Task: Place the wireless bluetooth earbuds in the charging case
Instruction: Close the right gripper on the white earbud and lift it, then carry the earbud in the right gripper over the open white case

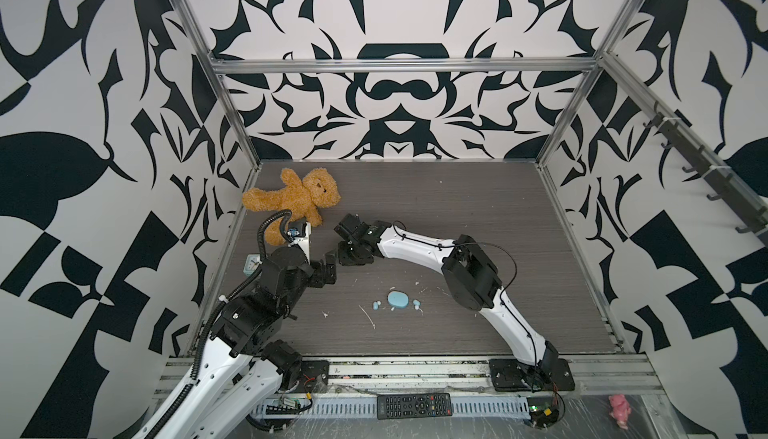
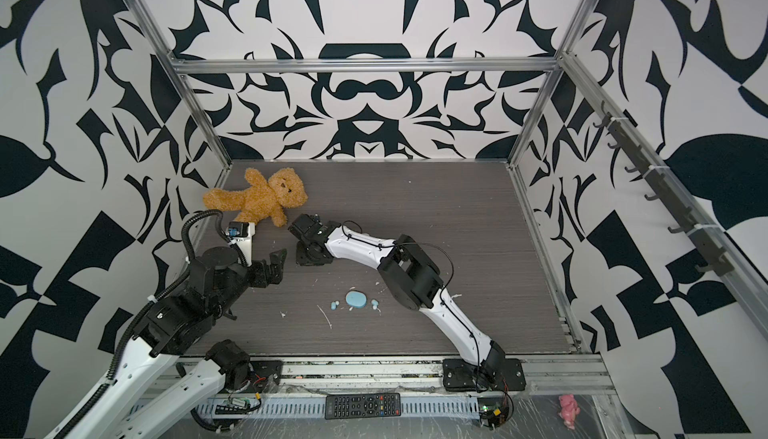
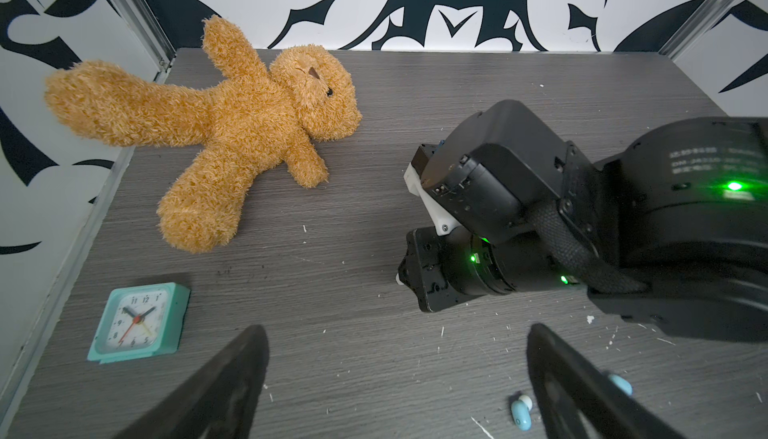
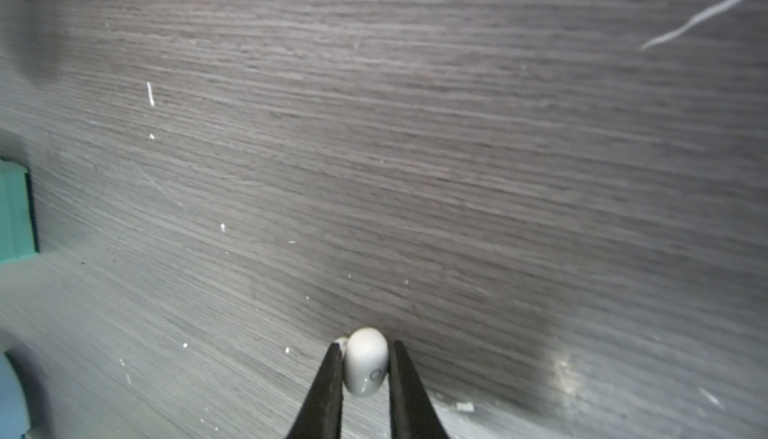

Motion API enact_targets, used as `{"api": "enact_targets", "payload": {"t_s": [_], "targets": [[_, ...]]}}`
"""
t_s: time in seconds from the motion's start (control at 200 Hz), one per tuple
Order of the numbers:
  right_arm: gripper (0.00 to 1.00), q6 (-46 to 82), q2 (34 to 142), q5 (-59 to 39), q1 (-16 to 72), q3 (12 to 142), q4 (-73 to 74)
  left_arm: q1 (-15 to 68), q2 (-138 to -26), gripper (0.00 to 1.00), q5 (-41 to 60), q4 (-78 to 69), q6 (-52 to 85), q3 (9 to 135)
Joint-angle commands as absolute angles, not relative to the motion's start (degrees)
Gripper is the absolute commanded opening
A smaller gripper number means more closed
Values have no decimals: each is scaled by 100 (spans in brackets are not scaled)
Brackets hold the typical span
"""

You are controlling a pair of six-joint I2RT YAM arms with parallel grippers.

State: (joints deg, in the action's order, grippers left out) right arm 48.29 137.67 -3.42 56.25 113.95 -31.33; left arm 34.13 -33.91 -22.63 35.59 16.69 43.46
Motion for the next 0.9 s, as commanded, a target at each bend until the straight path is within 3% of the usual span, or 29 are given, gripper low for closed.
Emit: {"api": "enact_targets", "payload": {"t_s": [0.0,0.37,0.895], "targets": [[21,4618,13436,-341,5654,11440,-3027,3393,-3365,99,-2173,3530,1714,4236],[20,4533,12769,-207,5653,11017,-2907,3396,-3357,99,-2160,3518,1707,4223],[19,4500,11242,220,5061,8928,-2534,3393,-3419,99,-1912,3461,1661,4193]]}}
